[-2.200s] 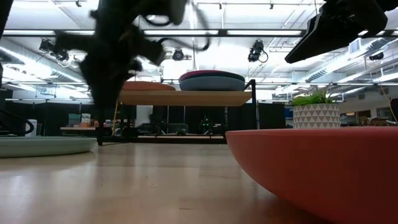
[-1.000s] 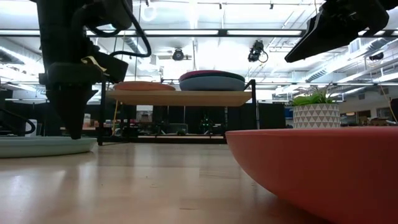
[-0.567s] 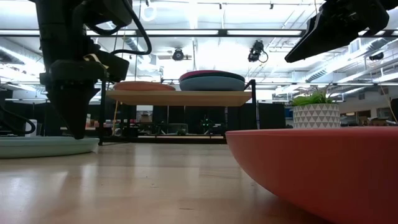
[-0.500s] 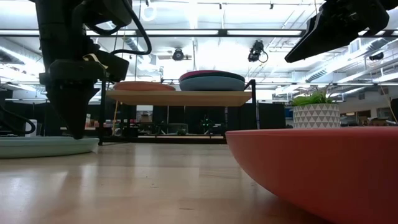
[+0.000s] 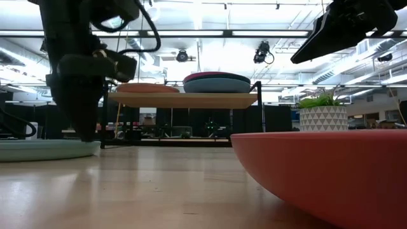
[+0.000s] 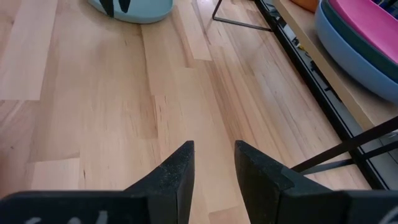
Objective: Place and stack plates onto a shelf
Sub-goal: Stack the light blue plate on top of the brown plate on the shelf
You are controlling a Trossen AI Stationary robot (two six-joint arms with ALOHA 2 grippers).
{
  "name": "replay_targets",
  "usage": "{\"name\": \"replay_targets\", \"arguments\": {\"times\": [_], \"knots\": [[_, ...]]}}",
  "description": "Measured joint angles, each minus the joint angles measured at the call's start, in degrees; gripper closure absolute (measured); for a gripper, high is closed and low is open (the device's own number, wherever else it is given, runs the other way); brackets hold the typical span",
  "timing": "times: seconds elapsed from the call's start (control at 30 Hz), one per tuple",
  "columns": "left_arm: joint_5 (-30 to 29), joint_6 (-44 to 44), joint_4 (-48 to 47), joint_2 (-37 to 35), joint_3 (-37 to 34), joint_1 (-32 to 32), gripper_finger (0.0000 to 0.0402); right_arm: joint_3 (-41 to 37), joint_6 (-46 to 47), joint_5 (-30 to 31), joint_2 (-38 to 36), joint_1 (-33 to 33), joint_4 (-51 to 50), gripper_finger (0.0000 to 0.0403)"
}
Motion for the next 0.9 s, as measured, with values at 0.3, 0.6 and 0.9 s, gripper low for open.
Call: {"name": "replay_targets", "arguments": {"times": [0.3,0.6,0.9], "knots": [[0.6,0.1,-1.0,4.4,-0.1,0.0,0.0260,0.1,-1.0,-0.5,0.0,0.0,0.9,0.0282],[1.4,3.1,-0.6,5.0,1.3,-0.2,0.0333,0.1,-1.2,-0.6,0.0,0.0,1.0,0.0282],[2.3,18.4,-5.5,5.0,15.4,-3.1,0.0378,0.1,-1.2,-0.8,0.0,0.0,1.0,0.0282]]}}
